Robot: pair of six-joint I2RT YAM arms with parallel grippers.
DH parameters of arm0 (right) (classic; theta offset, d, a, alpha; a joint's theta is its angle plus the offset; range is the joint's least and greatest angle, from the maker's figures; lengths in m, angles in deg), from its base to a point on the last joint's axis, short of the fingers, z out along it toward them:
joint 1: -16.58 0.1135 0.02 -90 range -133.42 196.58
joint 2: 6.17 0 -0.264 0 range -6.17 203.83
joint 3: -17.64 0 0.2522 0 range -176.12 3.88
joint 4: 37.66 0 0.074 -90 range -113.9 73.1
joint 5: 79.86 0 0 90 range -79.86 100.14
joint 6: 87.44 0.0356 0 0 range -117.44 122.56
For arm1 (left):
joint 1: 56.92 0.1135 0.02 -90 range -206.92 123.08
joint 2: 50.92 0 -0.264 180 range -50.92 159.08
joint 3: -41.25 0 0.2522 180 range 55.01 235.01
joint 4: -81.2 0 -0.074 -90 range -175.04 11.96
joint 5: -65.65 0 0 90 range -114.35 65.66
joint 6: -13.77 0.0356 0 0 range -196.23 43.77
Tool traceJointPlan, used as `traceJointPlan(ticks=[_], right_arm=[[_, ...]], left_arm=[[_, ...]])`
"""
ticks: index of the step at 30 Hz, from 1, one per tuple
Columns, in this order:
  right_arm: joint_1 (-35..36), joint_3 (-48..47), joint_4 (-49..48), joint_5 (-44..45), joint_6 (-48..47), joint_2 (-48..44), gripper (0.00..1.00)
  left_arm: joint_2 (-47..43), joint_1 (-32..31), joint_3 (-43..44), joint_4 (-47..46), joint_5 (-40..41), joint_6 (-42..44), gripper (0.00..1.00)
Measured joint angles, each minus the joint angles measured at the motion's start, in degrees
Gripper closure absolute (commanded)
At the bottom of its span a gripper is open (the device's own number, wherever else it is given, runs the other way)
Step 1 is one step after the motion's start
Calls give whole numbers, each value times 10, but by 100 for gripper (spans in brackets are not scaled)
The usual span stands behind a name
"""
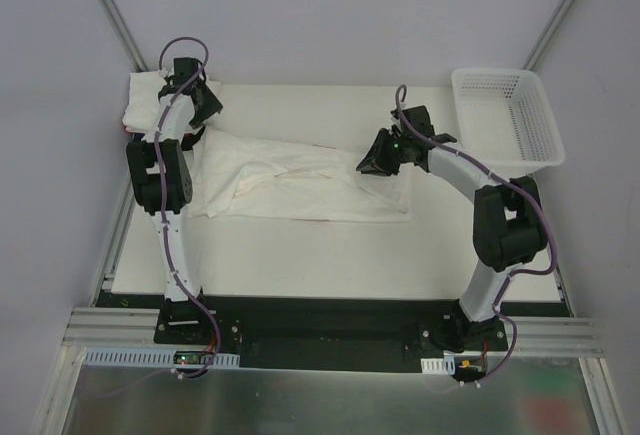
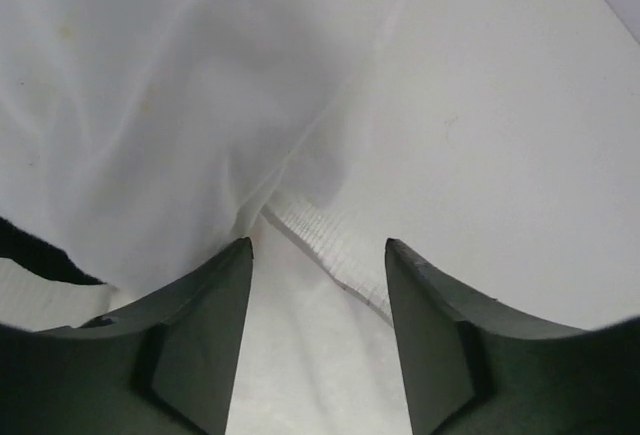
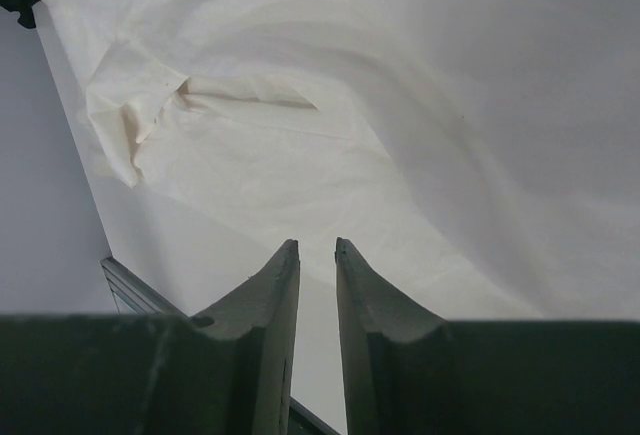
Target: Fold and stack the t-shirts
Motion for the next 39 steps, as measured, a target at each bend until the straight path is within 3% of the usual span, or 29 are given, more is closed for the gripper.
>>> traceJointPlan(ticks=[4, 8, 14, 17, 21, 26, 39], right_arm=[[9, -13, 1, 0, -5, 0, 75], [31, -30, 4, 4, -9, 3, 73], [123, -190, 21, 7, -19, 122, 74], [161, -279, 28, -2, -24, 211, 73], [184, -325, 51, -13, -26, 281, 72], [184, -387, 89, -12, -30, 333, 72], [192, -428, 102, 0, -39, 340, 72]], left_arm=[[6, 0, 18, 5, -22, 27, 22], [-18, 0, 2, 6, -46, 38, 21], [-226, -21, -196, 23, -22, 33, 21], [-325, -52, -254, 24, 4, 32, 21], [-407, -93, -311, 20, 15, 21, 22], [-415, -122, -358, 20, 29, 18, 23], [-415, -190, -404, 28, 26, 6, 31]])
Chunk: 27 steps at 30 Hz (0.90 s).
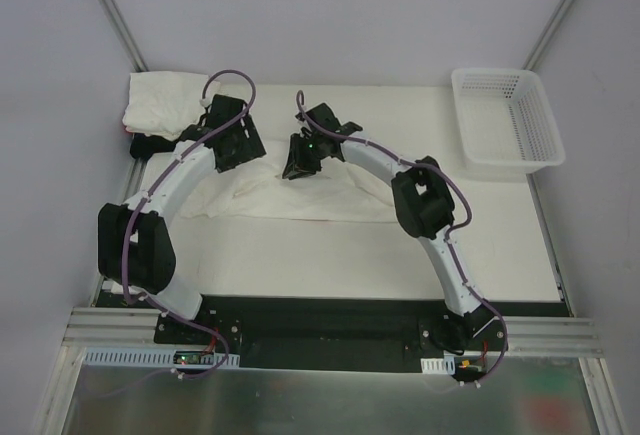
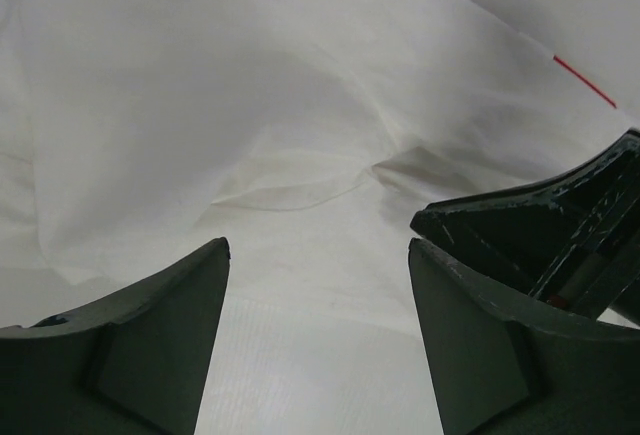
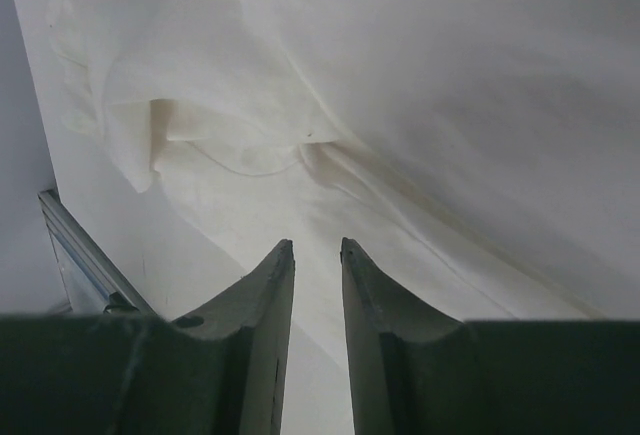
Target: Fold and stack the t-shirts
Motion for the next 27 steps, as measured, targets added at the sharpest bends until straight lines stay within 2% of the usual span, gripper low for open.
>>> traceJointPlan(ticks=[4, 6, 8, 9, 11, 16, 21, 27], right_arm=[[-12, 47, -15, 0, -3, -9, 73], [-32, 108, -31, 1, -3, -29, 73], [-61, 176, -55, -13, 6, -61, 74], [-78, 206, -60, -9, 6, -83, 74], [-116, 248, -62, -2, 6, -122, 74], [-205, 292, -83, 16, 6, -205, 74], [-219, 294, -100, 17, 6, -251, 74], [-222, 302, -105, 14, 4, -257, 74]], left_arm=[[0, -16, -24, 7, -3, 1, 36], [0, -21, -27, 14, 0, 5, 45], [2, -24, -27, 17, 9, 18, 49], [6, -24, -25, 19, 17, 26, 54], [25, -25, -14, 28, 29, 41, 55], [105, -29, 21, 49, 61, 81, 69], [138, -49, 23, 72, 80, 111, 71], [139, -75, 29, 89, 106, 124, 71]])
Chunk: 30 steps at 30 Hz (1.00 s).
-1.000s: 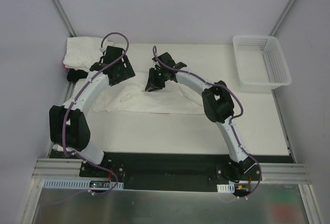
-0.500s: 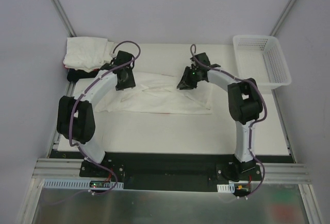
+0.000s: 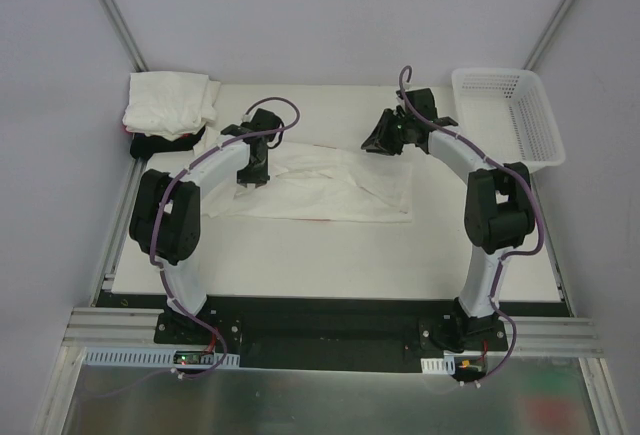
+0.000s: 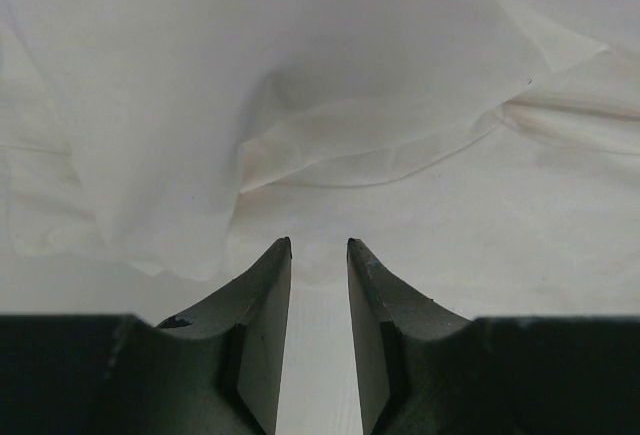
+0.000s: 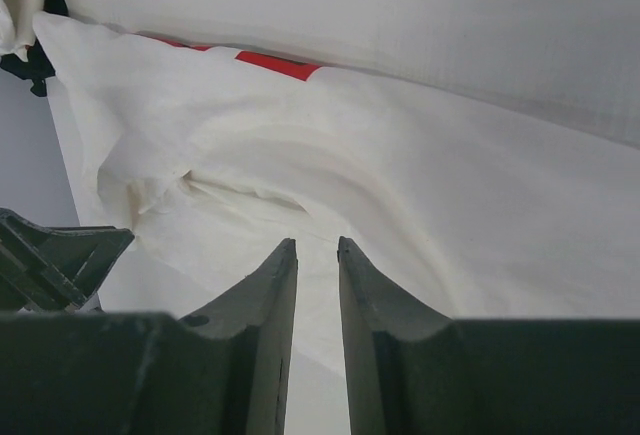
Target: Fold and stack the t-shirts
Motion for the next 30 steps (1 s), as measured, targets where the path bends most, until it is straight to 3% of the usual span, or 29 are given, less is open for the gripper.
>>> traceJointPlan(ticks=[30], right_arm=[[-38, 43, -12, -14, 3, -27, 74]], left_arm=[[71, 10, 26, 26, 72, 16, 67]])
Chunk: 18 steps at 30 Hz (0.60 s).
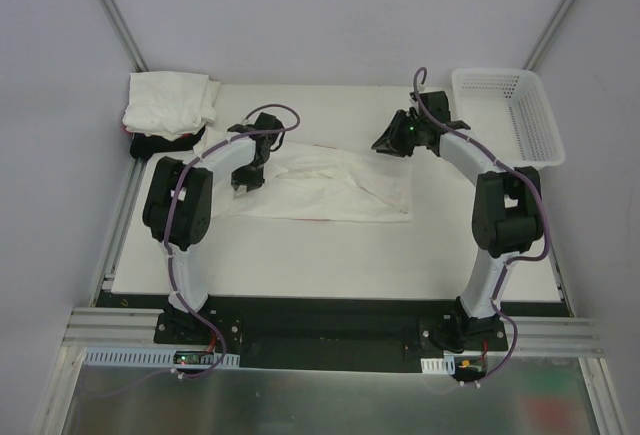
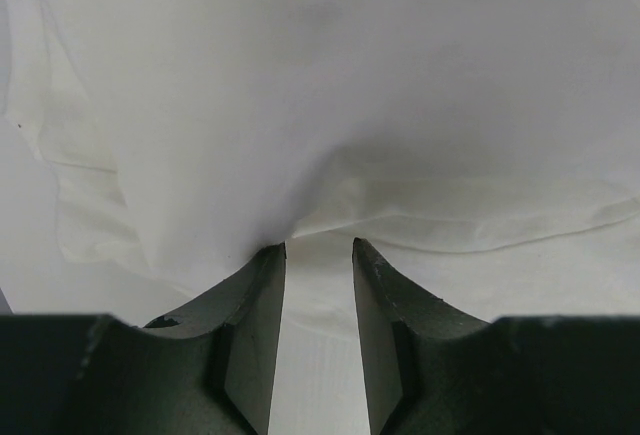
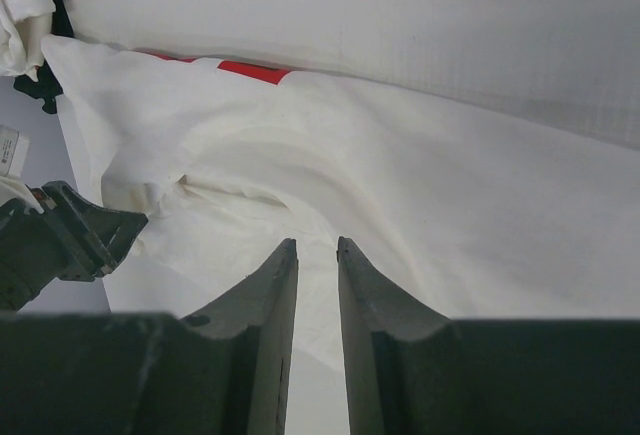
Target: Fold and stack the t-shirts
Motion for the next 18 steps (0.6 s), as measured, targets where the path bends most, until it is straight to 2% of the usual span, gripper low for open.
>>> traceJointPlan(ticks=[18], right_arm=[[-14, 3, -12, -9, 7, -1, 75]], left_arm=[[34, 23, 5, 0, 0, 0, 69]])
